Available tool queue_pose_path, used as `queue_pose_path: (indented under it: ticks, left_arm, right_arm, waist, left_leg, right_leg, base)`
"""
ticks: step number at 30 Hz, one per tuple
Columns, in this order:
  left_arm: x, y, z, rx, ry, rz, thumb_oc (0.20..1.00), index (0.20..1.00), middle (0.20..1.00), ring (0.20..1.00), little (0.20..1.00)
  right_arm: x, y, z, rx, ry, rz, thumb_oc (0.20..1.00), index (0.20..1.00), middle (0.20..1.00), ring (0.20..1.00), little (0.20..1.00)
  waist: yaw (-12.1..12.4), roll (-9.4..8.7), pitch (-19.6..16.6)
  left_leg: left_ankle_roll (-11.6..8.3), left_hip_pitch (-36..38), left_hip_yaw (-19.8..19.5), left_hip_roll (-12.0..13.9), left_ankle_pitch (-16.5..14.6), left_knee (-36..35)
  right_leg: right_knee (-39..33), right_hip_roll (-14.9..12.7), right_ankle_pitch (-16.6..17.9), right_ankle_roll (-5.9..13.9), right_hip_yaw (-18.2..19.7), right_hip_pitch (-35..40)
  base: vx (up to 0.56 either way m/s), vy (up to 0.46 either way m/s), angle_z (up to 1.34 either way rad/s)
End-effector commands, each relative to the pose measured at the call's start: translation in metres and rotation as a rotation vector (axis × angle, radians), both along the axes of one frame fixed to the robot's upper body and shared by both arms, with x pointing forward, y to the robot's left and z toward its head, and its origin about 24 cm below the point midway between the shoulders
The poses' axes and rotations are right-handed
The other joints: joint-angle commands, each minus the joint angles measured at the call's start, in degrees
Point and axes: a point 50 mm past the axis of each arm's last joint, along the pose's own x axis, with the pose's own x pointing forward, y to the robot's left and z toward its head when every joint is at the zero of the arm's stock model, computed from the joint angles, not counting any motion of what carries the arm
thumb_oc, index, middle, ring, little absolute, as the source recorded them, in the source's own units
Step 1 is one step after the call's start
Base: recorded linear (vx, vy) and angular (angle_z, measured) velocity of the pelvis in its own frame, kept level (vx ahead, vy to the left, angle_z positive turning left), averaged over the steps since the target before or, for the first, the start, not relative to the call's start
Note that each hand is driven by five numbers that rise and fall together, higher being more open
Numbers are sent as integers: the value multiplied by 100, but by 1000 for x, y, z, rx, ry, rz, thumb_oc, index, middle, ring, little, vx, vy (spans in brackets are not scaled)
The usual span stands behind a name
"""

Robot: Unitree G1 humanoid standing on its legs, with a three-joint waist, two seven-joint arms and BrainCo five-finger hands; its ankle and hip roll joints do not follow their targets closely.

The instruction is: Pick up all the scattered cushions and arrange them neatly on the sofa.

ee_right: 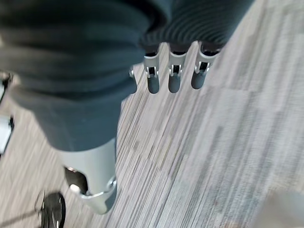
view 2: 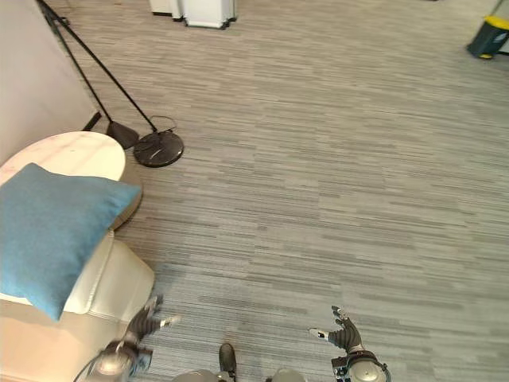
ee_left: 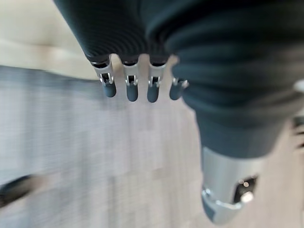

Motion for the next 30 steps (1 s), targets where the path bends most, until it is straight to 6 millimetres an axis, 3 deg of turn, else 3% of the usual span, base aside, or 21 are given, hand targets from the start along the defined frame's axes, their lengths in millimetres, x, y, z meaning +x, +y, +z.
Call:
queue_pose_path:
  ticks: [1, 7, 10, 14, 15, 16, 17, 18, 19, 20, 21, 23, 25, 26, 27, 28, 29, 30]
  left_arm:
    - [-11, 17, 2, 38, -7, 22, 1000, 1000, 1000, 1000, 1000]
    - [-23, 15, -10, 44, 58, 17, 1000, 1000, 1000, 1000, 1000]
    - [-24, 10, -13, 38, 69, -8, 1000, 1000, 1000, 1000, 1000]
    - [-20, 4, -11, 18, 55, -23, 1000, 1000, 1000, 1000, 1000]
    - [-16, 3, -10, 10, 45, -17, 1000, 1000, 1000, 1000, 1000]
    - [-15, 5, -9, 12, 42, -8, 1000, 1000, 1000, 1000, 1000]
    - [-15, 5, -9, 12, 42, -8, 1000, 1000, 1000, 1000, 1000]
    - [-17, 9, -8, 19, 42, 6, 1000, 1000, 1000, 1000, 1000]
    - [-18, 13, -8, 29, 43, 20, 1000, 1000, 1000, 1000, 1000]
    - [-21, 18, -9, 35, 50, 46, 1000, 1000, 1000, 1000, 1000]
    - [-21, 18, -9, 35, 50, 46, 1000, 1000, 1000, 1000, 1000]
    - [-27, 24, -10, 38, 59, 88, 1000, 1000, 1000, 1000, 1000]
    - [-29, 25, -10, 38, 64, 100, 1000, 1000, 1000, 1000, 1000]
    - [-32, 27, -11, 38, 72, 100, 1000, 1000, 1000, 1000, 1000]
    - [-32, 27, -11, 38, 72, 100, 1000, 1000, 1000, 1000, 1000]
    - [-30, 28, -11, 46, 70, 93, 1000, 1000, 1000, 1000, 1000]
    - [-30, 28, -11, 46, 70, 93, 1000, 1000, 1000, 1000, 1000]
    - [-28, 30, -9, 52, 63, 94, 1000, 1000, 1000, 1000, 1000]
  right_arm:
    - [31, -9, 20, -26, -121, 12, 1000, 1000, 1000, 1000, 1000]
    - [25, -17, 20, -51, -106, -1, 1000, 1000, 1000, 1000, 1000]
    - [21, -19, 18, -48, -99, -21, 1000, 1000, 1000, 1000, 1000]
    - [15, -26, 19, -48, -106, -52, 1000, 1000, 1000, 1000, 1000]
    - [16, -28, 20, -47, -111, -60, 1000, 1000, 1000, 1000, 1000]
    - [14, -29, 18, -47, -99, -67, 1000, 1000, 1000, 1000, 1000]
    - [14, -28, 18, -47, -99, -67, 1000, 1000, 1000, 1000, 1000]
    - [12, -28, 16, -49, -86, -69, 1000, 1000, 1000, 1000, 1000]
    - [11, -27, 15, -51, -80, -66, 1000, 1000, 1000, 1000, 1000]
    - [10, -28, 12, -62, -59, -60, 1000, 1000, 1000, 1000, 1000]
    - [10, -28, 12, -62, -59, -60, 1000, 1000, 1000, 1000, 1000]
    - [8, -28, 11, -76, -40, -51, 1000, 1000, 1000, 1000, 1000]
    - [6, -29, 10, -79, -34, -50, 1000, 1000, 1000, 1000, 1000]
    - [3, -28, 9, -70, -25, -51, 1000, 1000, 1000, 1000, 1000]
    - [3, -28, 9, -70, -24, -51, 1000, 1000, 1000, 1000, 1000]
    - [5, -26, 10, -71, -31, -41, 1000, 1000, 1000, 1000, 1000]
    - [5, -26, 9, -71, -31, -42, 1000, 1000, 1000, 1000, 1000]
    - [8, -22, 10, -55, -41, -33, 1000, 1000, 1000, 1000, 1000]
  waist:
    - [76, -25, 263]
    - [-69, -68, 335]
    - [-113, -85, 275]
    - [-212, -102, 225]
    - [-233, -163, 284]
    - [-225, -175, 266]
    - [-228, -173, 270]
    - [-123, -203, 239]
    - [-78, -227, 233]
    - [29, -270, 210]
    - [24, -273, 209]
    - [128, -322, 203]
    - [139, -353, 185]
    - [155, -253, 87]
    - [152, -254, 87]
    - [192, -288, 18]
    - [191, -293, 15]
    - [236, -345, -5]
  left_leg:
    - [-990, -33, 131, 439, -227, 194]
    - [-1071, 230, -367, 139, -385, 135]
    - [-1169, 232, -441, 88, -467, 203]
    - [-1372, 24, -280, 100, -707, 917]
    - [-1476, -329, 105, 355, -648, 1570]
    - [-1438, -423, 379, 584, -680, 1517]
    - [-1440, -427, 376, 589, -694, 1536]
    - [-1390, -629, 540, 845, -528, 1269]
    - [-1418, -695, 528, 928, -373, 1106]
    - [-1526, -944, 507, 1150, 2, 814]
    - [-1526, -944, 503, 1146, 6, 810]
    - [-1637, -1216, 615, 1488, 219, 529]
    - [-1735, -1219, 621, 1527, 183, 573]
    - [-1777, -1059, 719, 1572, 392, 419]
    - [-1778, -1056, 716, 1569, 397, 413]
    - [-1725, -1123, 734, 1406, 309, 656]
    - [-1721, -1132, 734, 1401, 298, 669]
    - [-1577, -1049, 729, 1206, 92, 764]
  right_leg:
    - [-2046, 303, 1197, 35, 96, 406]
    - [-3225, 727, 1271, 35, 368, 131]
    - [-3565, 710, 1249, -40, 334, 417]
    - [-3811, 651, 1191, -162, 209, 737]
    - [-3918, 566, 1120, -244, 107, 941]
    - [-3964, 514, 1033, -262, -28, 1030]
    - [-3964, 518, 1028, -262, -31, 1036]
    - [-4010, 500, 930, -278, -196, 1202]
    - [-4000, 490, 852, -270, -268, 1278]
    - [-4027, 482, 709, -274, -361, 1447]
    - [-4026, 480, 706, -274, -366, 1447]
    - [-3982, 387, 517, -240, -498, 1674]
    - [-3934, 325, 384, -196, -505, 1815]
    - [-3876, 299, 297, -138, -579, 1973]
    - [-3875, 297, 295, -138, -583, 1976]
    - [-3673, 107, 364, -65, -616, 2038]
    - [-3663, 99, 358, -59, -617, 2031]
    - [-3182, -159, 605, 34, -597, 1918]
  base:
    - [382, 63, 67]
    - [227, -27, 55]
    - [133, -85, 91]
    - [114, -75, 101]
    - [84, -21, 85]
    - [86, -21, 77]
    - [172, 23, 86]
    - [209, 33, 104]
    - [385, 87, 81]
    - [255, 65, 44]
    - [279, 104, 23]
    - [302, 160, 22]
    - [391, 190, 12]
    - [415, 219, 11]
    - [534, 373, 14]
    - [287, 207, 21]
    - [509, 406, 37]
    - [226, 206, 49]
